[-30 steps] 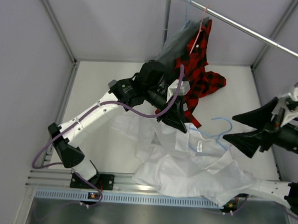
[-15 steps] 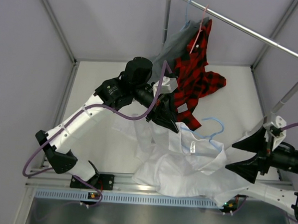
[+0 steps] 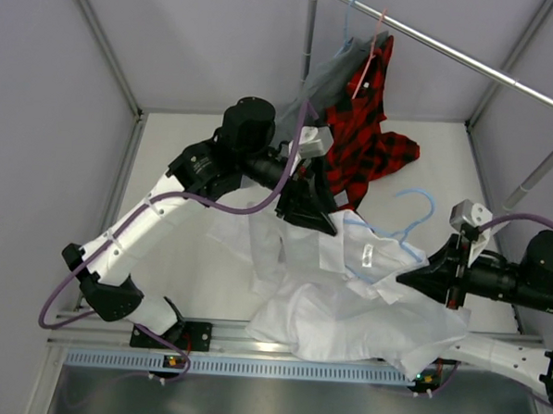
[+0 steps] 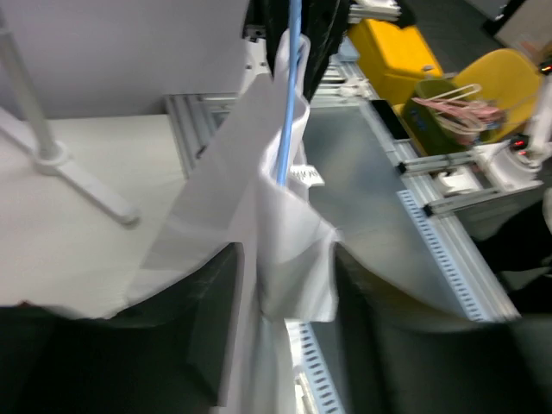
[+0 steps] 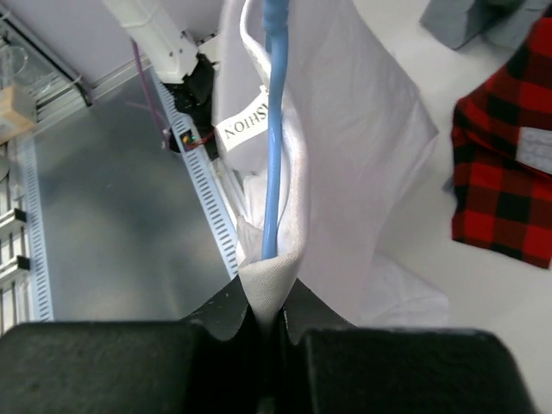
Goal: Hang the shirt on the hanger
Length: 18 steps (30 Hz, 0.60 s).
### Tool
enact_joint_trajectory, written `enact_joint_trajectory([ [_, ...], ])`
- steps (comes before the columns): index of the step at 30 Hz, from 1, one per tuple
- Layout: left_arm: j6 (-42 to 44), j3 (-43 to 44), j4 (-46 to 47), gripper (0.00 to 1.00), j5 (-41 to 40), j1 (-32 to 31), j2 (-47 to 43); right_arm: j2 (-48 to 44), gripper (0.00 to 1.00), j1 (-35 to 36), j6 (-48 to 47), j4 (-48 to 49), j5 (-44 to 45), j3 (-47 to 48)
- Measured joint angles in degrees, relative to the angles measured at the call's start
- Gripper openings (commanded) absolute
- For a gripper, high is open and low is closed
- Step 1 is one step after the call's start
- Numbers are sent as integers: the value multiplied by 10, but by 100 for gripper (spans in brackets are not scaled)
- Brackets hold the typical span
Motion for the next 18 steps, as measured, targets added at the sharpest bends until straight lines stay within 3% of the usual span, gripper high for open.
enact_joint_trajectory([
  [1,-10,2,9,80,-15,0,-1,-2,0,0,1,-4,16,9],
  [2,-21,6,14,98,-33,0,-2,-3,0,0,2,-12,29,23],
  [8,-83,62,27,99,-215,29,-26,3,0,1,7,-71,94,176],
  [13,-99,89,19,99,-463,38,-102,23,0,1,21,-101,150,318],
  [18,-108,61,-7,98,-701,38,-201,22,0,1,40,-105,201,356],
])
